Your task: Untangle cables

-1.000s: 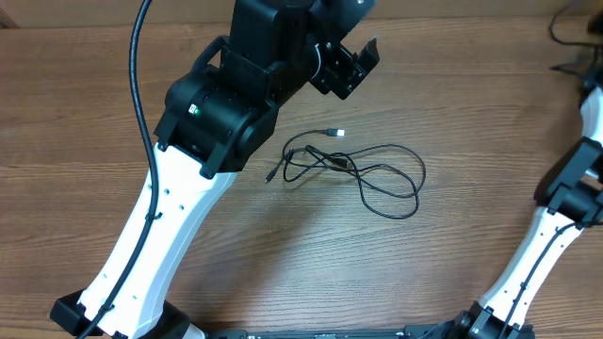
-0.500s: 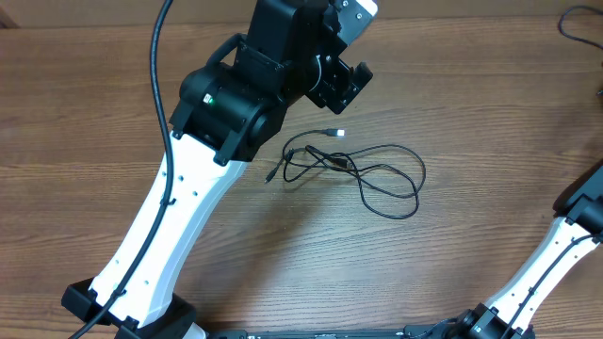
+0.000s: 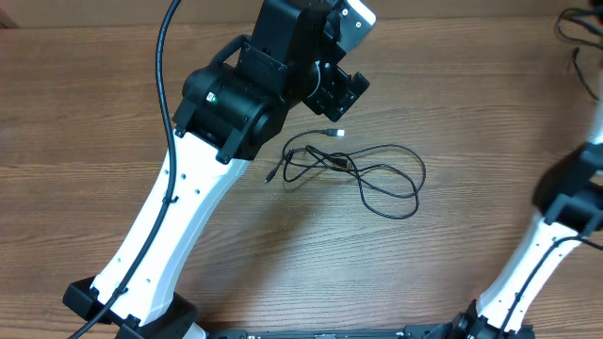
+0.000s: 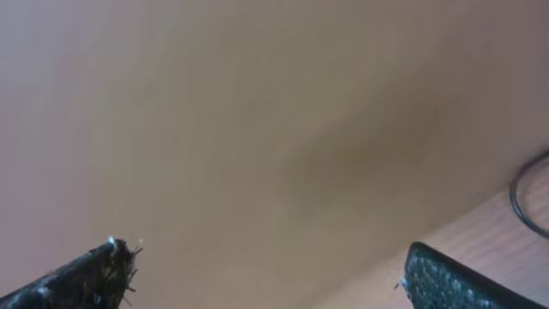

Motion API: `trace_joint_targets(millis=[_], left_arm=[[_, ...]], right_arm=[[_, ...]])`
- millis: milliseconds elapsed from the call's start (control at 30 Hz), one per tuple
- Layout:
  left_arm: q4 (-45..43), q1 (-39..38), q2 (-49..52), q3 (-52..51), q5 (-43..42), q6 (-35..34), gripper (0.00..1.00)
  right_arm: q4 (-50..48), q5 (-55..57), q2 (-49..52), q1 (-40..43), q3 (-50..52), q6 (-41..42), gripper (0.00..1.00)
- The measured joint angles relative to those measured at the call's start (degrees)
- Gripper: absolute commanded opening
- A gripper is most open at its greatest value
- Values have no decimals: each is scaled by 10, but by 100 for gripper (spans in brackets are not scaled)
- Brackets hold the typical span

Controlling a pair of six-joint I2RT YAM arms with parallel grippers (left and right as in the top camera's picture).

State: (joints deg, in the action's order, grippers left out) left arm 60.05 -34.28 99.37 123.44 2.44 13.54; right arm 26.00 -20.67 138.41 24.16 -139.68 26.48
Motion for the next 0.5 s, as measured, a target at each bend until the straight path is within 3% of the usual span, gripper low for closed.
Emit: trace_joint_targets(millis=[133,267,500], left_arm=[[4,12,0,0,0,-13,100],[8,30,0,0,0,-19,100],[41,52,0,0,1,-23,100]], right_arm=[[146,107,-15,-95,-2,-102,100],[256,123,-11,-165,-1,-146,94],[417,135,-10,-235,0,-142,95]])
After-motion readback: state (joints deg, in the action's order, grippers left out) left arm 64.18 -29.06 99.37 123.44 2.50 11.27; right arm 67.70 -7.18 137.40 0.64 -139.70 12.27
